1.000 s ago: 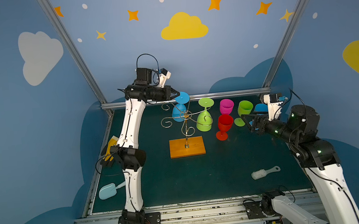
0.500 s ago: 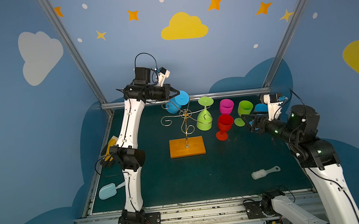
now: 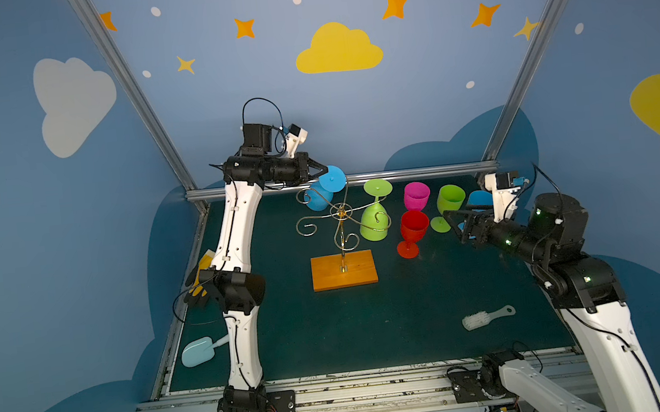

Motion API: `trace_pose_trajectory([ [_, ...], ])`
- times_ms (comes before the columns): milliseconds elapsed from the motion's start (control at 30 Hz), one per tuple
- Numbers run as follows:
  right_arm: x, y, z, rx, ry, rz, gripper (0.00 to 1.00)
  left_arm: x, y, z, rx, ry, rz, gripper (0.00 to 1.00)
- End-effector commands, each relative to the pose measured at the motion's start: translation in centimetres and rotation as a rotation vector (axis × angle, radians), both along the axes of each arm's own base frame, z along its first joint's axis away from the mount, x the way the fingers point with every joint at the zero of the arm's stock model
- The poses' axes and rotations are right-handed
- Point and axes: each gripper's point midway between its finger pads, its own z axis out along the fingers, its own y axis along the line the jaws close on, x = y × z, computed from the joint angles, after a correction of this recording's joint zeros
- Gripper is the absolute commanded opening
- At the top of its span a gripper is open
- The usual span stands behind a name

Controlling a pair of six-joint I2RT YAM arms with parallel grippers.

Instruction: Take the wine glass off the wine glass rack

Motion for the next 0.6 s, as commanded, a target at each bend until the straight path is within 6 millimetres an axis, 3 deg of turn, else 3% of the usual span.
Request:
trace_pose_trajectory([
  [0, -0.3, -0.1, 0.0, -0.008, -0.01, -0.002, 0.73, 0.2, 0.0, 0.9, -0.051, -0.005, -0.021, 0.03],
  [567, -0.7, -0.3, 0.1, -0.014, -0.015, -0.008, 0.73, 1.3, -0.2, 1.2, -0.087, 0.0, -0.002, 0.03],
])
